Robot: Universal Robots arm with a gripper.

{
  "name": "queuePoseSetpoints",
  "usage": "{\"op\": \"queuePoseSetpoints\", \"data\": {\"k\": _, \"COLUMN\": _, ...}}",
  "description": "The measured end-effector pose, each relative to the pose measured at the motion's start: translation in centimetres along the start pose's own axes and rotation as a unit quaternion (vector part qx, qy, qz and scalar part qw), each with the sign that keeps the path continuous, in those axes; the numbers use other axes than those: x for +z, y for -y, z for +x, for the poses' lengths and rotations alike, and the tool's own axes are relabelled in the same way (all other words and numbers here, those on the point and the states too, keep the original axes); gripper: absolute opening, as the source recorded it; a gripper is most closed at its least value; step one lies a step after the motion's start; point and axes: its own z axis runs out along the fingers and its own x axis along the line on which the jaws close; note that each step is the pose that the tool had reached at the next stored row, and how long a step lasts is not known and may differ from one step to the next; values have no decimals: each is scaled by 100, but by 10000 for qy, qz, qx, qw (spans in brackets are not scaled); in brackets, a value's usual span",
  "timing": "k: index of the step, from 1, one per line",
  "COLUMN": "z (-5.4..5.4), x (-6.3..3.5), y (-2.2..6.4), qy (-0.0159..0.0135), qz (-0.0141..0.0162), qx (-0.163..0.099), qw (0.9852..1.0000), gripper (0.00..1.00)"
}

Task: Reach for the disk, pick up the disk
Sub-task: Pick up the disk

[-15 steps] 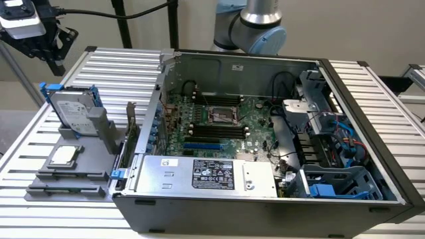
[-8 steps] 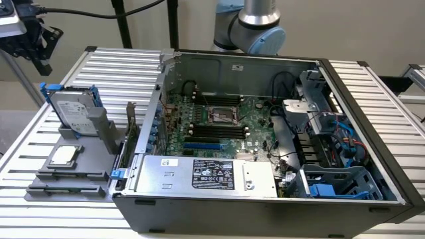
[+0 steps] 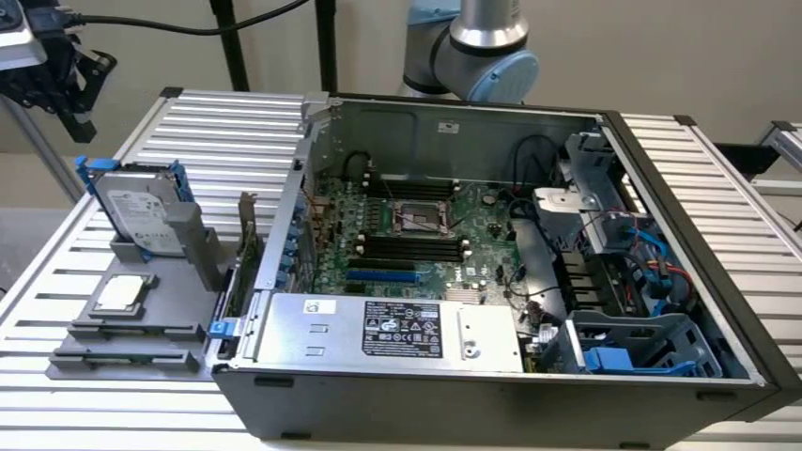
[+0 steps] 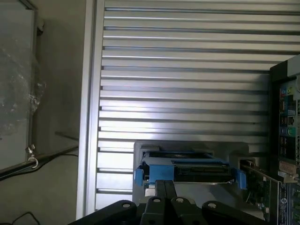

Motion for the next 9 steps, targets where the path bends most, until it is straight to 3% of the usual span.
{"op": "queuePoseSetpoints", "data": {"k": 3, "z": 0, "x": 0, "y": -1, "qy": -1, "qz": -3, "qx": -29, "qw": 10000, "gripper": 11}}
{"op": "queuePoseSetpoints", "data": {"k": 9, "z": 0, "x": 0, "y": 0, "qy": -21, "qz": -5, "qx": -541, "qw": 9985, "gripper": 11}}
